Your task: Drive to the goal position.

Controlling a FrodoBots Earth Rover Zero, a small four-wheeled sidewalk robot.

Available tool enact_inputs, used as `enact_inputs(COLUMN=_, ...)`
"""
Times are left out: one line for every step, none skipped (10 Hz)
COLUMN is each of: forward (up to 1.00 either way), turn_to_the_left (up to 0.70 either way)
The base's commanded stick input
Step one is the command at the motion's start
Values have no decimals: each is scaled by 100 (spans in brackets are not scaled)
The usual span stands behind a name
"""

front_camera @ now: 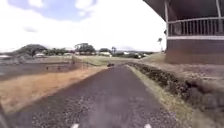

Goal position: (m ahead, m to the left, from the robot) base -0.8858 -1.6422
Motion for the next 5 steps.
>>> enact_inputs(forward=70, turn_to_the_left=0)
enact_inputs(forward=70, turn_to_the_left=0)
enact_inputs(forward=70, turn_to_the_left=0)
enact_inputs(forward=70, turn_to_the_left=0)
enact_inputs(forward=70, turn_to_the_left=0)
